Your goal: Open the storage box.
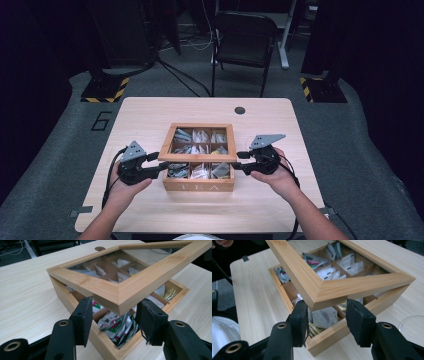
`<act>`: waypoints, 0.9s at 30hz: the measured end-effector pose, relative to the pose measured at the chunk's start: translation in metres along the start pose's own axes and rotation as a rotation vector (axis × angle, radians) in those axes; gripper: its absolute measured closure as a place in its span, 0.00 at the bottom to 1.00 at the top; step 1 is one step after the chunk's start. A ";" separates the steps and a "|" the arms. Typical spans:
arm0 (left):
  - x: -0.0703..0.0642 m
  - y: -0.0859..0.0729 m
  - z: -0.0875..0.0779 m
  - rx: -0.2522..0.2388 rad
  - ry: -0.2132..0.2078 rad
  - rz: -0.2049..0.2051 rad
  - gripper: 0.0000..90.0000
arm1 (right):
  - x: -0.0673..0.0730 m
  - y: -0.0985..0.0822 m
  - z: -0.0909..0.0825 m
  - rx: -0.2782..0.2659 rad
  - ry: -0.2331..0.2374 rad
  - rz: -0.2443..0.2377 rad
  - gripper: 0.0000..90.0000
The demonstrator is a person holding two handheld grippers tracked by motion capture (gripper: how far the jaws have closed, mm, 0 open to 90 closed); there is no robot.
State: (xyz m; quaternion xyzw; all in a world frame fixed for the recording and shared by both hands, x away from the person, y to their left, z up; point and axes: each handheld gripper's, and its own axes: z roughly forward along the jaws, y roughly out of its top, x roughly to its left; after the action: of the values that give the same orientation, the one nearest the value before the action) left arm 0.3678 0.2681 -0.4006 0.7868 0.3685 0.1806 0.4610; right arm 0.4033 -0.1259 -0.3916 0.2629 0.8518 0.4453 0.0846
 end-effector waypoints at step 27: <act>0.012 0.036 0.004 -0.062 0.064 0.049 0.54 | -0.013 0.041 -0.011 -0.036 -0.040 -0.030 0.57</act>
State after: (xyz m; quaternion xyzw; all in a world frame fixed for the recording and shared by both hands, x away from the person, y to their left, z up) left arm 0.3932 0.2632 -0.3725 0.7748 0.3579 0.2283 0.4685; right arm 0.4254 -0.1219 -0.3536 0.2575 0.8455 0.4539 0.1129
